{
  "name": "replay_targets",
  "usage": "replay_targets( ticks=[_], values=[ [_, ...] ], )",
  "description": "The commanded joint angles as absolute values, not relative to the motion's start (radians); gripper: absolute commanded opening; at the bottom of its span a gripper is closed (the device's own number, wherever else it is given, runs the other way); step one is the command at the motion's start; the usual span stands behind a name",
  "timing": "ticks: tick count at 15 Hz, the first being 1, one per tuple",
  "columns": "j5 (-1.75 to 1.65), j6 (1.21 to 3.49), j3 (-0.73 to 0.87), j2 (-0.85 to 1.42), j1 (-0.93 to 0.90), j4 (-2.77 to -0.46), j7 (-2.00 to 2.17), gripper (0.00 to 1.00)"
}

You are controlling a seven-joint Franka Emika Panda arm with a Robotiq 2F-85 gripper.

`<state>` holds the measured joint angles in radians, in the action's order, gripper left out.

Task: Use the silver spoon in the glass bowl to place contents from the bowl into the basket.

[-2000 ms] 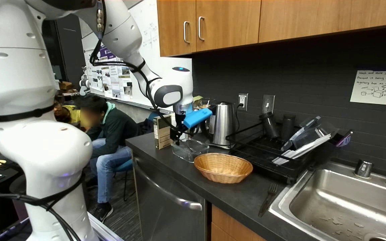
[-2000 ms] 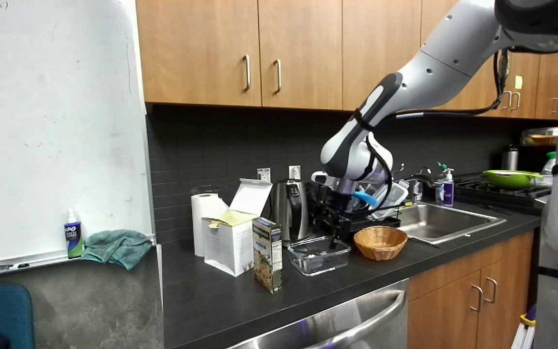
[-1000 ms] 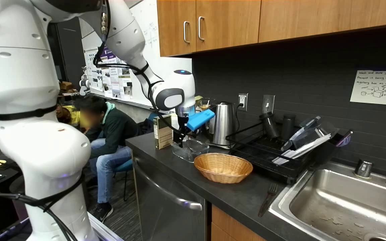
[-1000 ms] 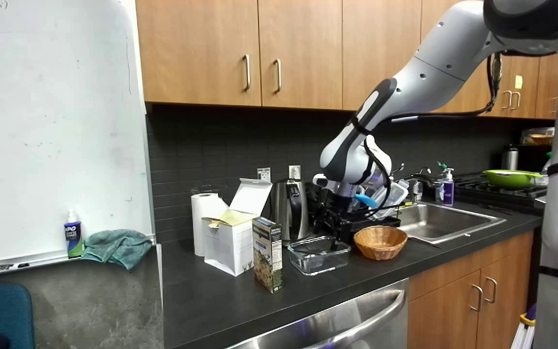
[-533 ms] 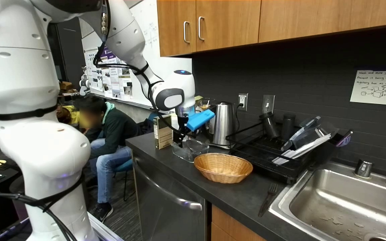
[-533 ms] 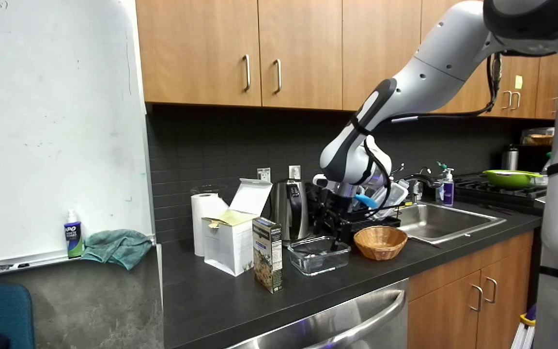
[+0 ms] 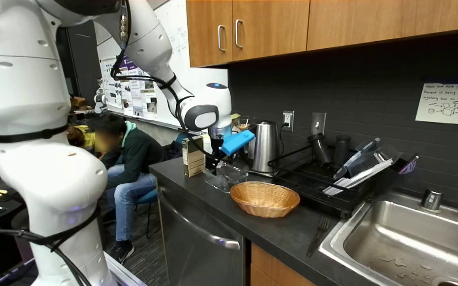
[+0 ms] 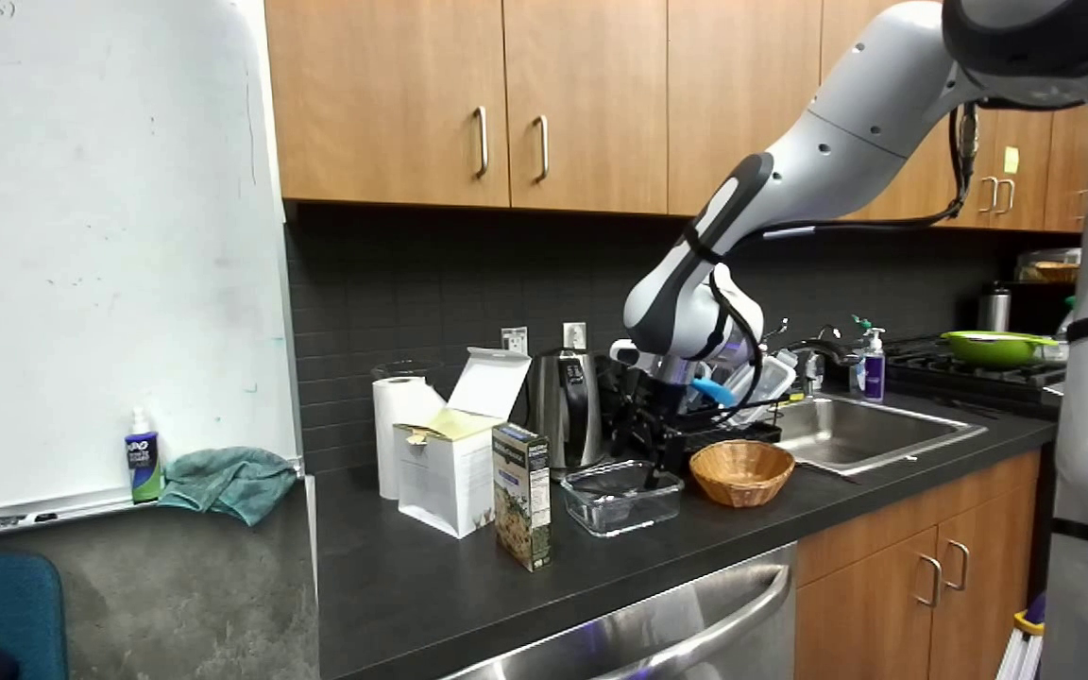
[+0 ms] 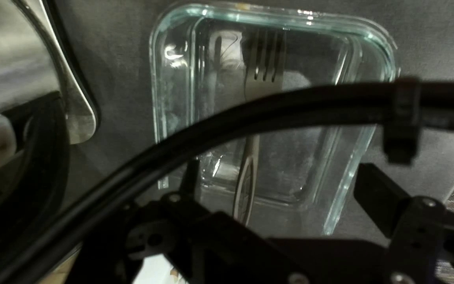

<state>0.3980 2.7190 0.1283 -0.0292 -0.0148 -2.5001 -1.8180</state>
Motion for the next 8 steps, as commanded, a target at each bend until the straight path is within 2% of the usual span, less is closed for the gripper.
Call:
replay_targets(
  ticks=[1,8],
  values=[
    [0.395,2.717,0.108,-0.03,0.005,-2.5,-1.814,1.0],
    [0.395,2.717,0.108,-0.03,0.005,-2.5,-1.814,1.0]
  ],
)
